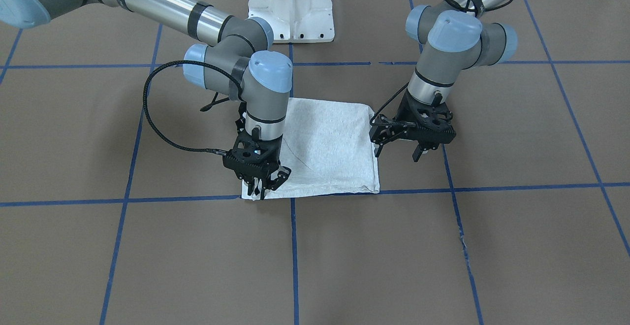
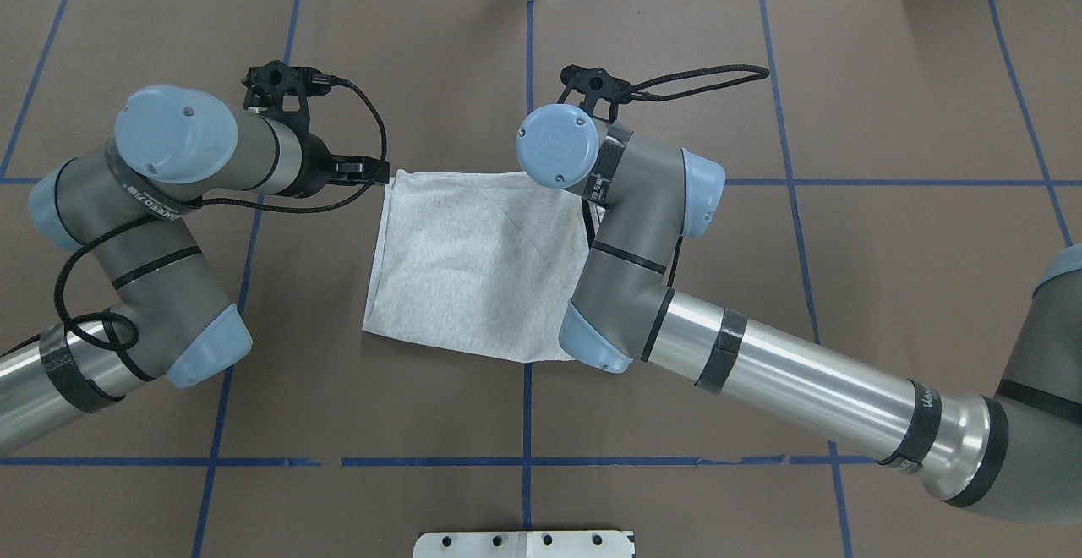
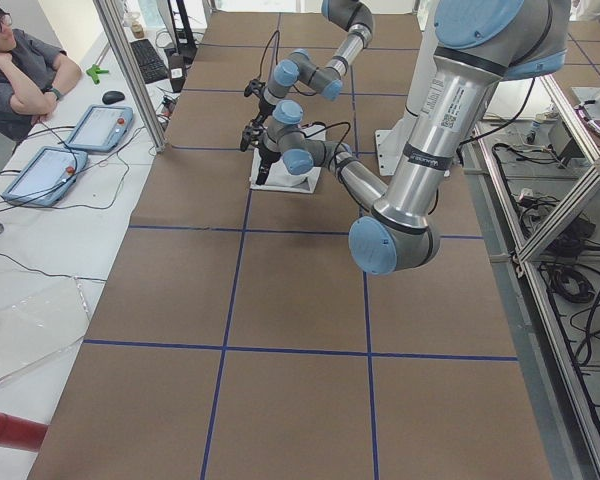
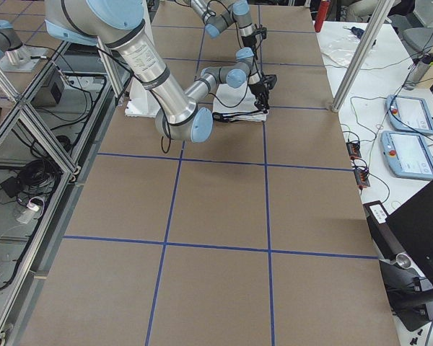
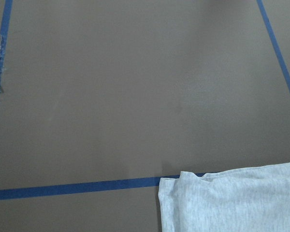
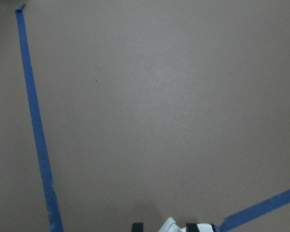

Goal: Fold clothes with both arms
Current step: 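Release the shirt and hold both grippers above the far edge, then move the left gripper to the folded shirt's side edge while the right gripper rises away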

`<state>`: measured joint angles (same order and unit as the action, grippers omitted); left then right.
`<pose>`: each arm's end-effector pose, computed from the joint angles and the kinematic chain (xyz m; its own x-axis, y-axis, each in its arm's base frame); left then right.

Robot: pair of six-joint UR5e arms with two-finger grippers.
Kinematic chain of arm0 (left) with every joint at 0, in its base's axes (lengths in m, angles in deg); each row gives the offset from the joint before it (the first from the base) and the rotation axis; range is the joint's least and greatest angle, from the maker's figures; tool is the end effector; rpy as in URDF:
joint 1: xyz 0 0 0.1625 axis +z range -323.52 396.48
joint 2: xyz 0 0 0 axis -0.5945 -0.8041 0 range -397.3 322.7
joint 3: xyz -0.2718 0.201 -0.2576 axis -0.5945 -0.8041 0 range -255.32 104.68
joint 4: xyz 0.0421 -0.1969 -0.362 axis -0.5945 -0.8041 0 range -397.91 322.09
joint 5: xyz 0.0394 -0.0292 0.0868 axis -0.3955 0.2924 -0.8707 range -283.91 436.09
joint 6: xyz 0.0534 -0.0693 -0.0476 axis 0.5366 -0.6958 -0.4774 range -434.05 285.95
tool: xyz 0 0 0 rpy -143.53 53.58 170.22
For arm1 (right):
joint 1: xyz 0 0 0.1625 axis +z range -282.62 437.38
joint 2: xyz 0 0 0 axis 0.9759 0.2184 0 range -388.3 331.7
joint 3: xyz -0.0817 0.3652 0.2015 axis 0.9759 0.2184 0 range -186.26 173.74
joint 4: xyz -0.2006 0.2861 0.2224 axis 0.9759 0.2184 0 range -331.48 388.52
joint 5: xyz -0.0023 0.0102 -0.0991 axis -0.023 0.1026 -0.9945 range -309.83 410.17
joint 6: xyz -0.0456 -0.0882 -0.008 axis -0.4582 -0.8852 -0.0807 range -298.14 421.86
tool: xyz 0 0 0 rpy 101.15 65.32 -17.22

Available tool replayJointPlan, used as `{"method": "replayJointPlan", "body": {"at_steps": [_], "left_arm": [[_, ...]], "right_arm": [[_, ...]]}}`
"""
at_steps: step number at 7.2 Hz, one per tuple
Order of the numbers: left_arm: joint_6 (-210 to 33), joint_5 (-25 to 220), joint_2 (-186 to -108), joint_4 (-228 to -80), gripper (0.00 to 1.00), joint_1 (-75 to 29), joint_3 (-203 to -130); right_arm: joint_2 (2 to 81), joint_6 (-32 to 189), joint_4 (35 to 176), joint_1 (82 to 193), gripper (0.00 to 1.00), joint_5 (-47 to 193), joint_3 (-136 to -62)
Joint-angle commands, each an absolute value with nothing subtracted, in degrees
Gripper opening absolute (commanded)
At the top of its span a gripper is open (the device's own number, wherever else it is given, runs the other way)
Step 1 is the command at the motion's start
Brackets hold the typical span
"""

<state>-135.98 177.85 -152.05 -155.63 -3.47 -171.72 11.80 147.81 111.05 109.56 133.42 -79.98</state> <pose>0.4246 -0.5030 0.3108 0.5827 0.1129 -0.8048 0.2499 0.9174 0.3097 -0.5929 -0.5443 0.2281 0.6782 0.3439 0.6494 -0.5478 0.8256 0.1349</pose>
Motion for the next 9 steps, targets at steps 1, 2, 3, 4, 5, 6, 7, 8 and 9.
{"method": "replayJointPlan", "body": {"at_steps": [1,2,3,4,5,6,7,8,9], "left_arm": [[-139.3,178.0,-148.3,-166.2,1.00,-2.9,-171.8],[-144.4,177.9,-145.6,-173.6,1.00,-2.3,-171.3],[-149.8,177.7,-143.6,-179.4,1.00,1.0,-171.3],[-154.9,177.3,-142.5,-183.8,1.00,4.8,-171.0],[-156.8,175.0,-142.2,-184.5,0.97,8.6,-170.9],[-158.3,172.3,-142.2,-184.8,0.94,11.6,-170.9],[-159.0,172.2,-142.2,-184.8,0.93,12.2,-170.9],[-159.0,171.8,-142.2,-184.7,0.92,13.0,-170.9],[-159.3,170.9,-142.2,-184.7,0.79,13.9,-170.8]], "right_arm": [[11.9,138.0,111.1,114.5,1.00,143.2,-82.9],[12.7,136.7,111.3,116.0,1.00,146.3,-85.7],[13.6,136.7,111.3,116.0,1.00,146.3,-87.4],[14.8,136.7,111.4,115.9,1.00,146.2,-88.9],[16.2,136.7,111.3,115.8,1.00,146.0,-90.0],[16.4,136.7,111.4,115.8,1.00,145.9,-90.4],[16.5,136.7,111.4,115.8,1.00,145.9,-90.5],[16.5,136.7,111.3,115.8,1.00,145.9,-90.5],[16.6,136.7,111.3,115.8,1.00,145.8,-90.5]]}}
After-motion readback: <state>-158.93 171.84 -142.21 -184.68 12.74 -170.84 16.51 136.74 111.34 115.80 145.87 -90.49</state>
